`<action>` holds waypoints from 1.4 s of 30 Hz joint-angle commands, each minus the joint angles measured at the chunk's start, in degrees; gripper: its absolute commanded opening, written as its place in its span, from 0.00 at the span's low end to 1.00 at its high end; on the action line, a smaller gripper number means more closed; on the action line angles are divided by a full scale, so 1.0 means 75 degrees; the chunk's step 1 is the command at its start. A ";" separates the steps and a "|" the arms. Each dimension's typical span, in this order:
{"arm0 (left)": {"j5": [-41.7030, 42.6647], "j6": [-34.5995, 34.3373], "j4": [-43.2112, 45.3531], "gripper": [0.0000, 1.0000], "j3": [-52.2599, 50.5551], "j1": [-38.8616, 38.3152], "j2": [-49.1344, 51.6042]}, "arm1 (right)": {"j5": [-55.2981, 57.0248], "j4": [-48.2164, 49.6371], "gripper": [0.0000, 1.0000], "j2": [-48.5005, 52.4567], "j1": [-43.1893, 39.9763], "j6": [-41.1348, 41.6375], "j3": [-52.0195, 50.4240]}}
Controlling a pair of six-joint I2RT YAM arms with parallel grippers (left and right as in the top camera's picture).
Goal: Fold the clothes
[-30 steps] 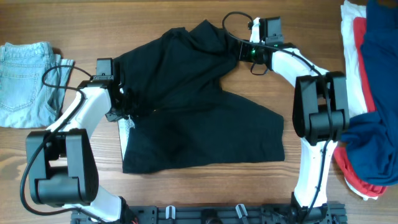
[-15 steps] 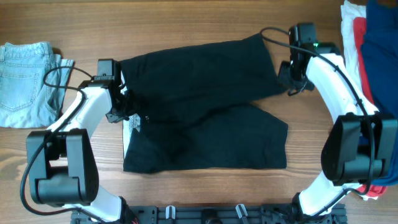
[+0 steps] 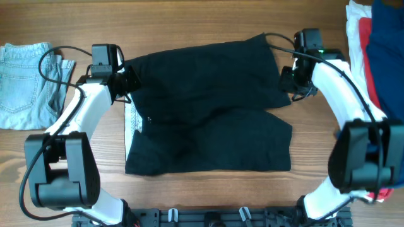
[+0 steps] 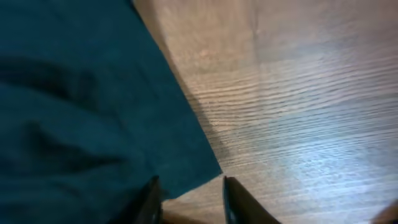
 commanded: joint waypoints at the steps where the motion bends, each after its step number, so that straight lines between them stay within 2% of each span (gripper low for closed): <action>1: -0.0309 0.0070 0.0189 0.40 0.0093 0.0038 0.0201 | -0.0160 -0.0172 0.40 -0.1247 -0.0032 -0.0178 0.0154; 5: -0.0557 0.0099 0.0979 0.43 0.0093 0.0146 0.0469 | -0.0184 -0.0670 0.40 -0.1416 -0.0032 -0.0181 0.0140; 13: -0.0705 0.0093 0.1448 0.40 0.0093 0.0184 0.1335 | -0.0184 -0.0749 0.40 -0.1416 -0.0032 -0.0175 0.0131; 15: -0.0708 0.0096 0.1684 0.35 0.0093 0.0169 0.1361 | -0.0184 -0.0749 0.40 -0.1416 -0.0032 -0.0175 0.0131; 17: -0.0705 0.0096 0.1798 0.22 0.0093 0.0172 0.1361 | -0.0184 -0.0743 0.40 -0.1416 -0.0032 -0.0172 0.0131; 19: -0.0664 0.0096 0.1950 0.04 0.0096 0.0172 0.1361 | -0.0184 -0.0749 0.40 -0.1416 -0.0032 -0.0175 0.0131; 23: -0.0504 0.0219 0.2524 0.04 0.0224 0.0236 0.1259 | -0.0184 -0.0752 0.40 -0.1416 -0.0032 -0.0175 0.0131; 26: -0.0525 0.0254 0.2873 0.04 0.0947 0.0495 0.1212 | -0.0184 -0.0764 0.40 -0.1416 -0.0032 -0.0175 0.0131; 30: -0.1309 0.0271 0.3480 0.04 0.0982 0.0589 0.1230 | -0.0184 -0.0804 0.40 -0.1416 -0.0032 -0.0175 0.0122; 31: -0.1271 0.0268 0.3381 0.11 0.0982 0.0592 0.1230 | -0.0184 -0.0801 0.41 -0.1416 -0.0032 -0.0175 0.0122; 32: -0.1160 0.0268 0.3177 0.64 0.0982 0.0592 0.1230 | -0.0184 -0.0799 0.41 -0.1416 -0.0032 -0.0172 0.0122; 33: -0.0933 0.0271 0.2736 1.00 0.0982 0.0592 0.1230 | -0.0187 -0.0801 0.41 -0.1416 -0.0032 -0.0172 0.0122; 36: -0.0469 0.0265 -0.0152 1.00 0.0979 0.0592 0.1230 | -0.0213 -0.0895 0.42 -0.1416 -0.0032 -0.0181 0.0117; 39: -0.0469 0.0271 -0.1696 0.99 0.0962 0.0592 0.1230 | -0.0213 -0.0947 0.42 -0.1413 -0.0032 -0.0181 0.0117; 40: -0.0417 0.0268 -0.1999 0.95 0.0924 0.0592 0.1230 | -0.0210 -0.0965 0.42 -0.1413 -0.0032 -0.0181 0.0114; 42: 0.0344 0.0562 -0.2005 0.72 0.0755 0.0592 0.1230 | -0.0210 -0.0933 0.42 -0.1413 -0.0032 -0.0181 0.0015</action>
